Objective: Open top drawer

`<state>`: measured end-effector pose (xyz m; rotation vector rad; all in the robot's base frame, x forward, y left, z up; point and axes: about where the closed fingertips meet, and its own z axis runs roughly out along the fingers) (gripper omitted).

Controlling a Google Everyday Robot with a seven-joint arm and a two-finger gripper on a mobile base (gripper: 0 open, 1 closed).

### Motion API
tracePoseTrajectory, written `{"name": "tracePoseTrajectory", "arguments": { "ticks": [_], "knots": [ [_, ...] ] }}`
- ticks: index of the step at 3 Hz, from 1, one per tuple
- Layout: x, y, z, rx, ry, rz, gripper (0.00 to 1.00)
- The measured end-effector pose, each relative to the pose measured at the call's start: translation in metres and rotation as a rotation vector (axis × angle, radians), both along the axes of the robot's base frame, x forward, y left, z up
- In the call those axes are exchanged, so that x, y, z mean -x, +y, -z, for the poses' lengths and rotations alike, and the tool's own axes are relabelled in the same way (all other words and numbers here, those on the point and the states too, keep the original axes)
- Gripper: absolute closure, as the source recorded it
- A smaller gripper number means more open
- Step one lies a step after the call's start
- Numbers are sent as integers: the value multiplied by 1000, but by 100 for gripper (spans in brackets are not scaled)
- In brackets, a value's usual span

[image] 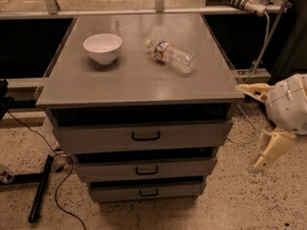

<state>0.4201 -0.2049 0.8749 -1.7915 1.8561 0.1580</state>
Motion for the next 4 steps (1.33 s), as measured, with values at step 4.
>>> {"name": "tracePoseTrajectory", "arguments": {
  "ticks": [4],
  "knots": [
    [-77,-18,96,-52,12,4,0]
  ]
}}
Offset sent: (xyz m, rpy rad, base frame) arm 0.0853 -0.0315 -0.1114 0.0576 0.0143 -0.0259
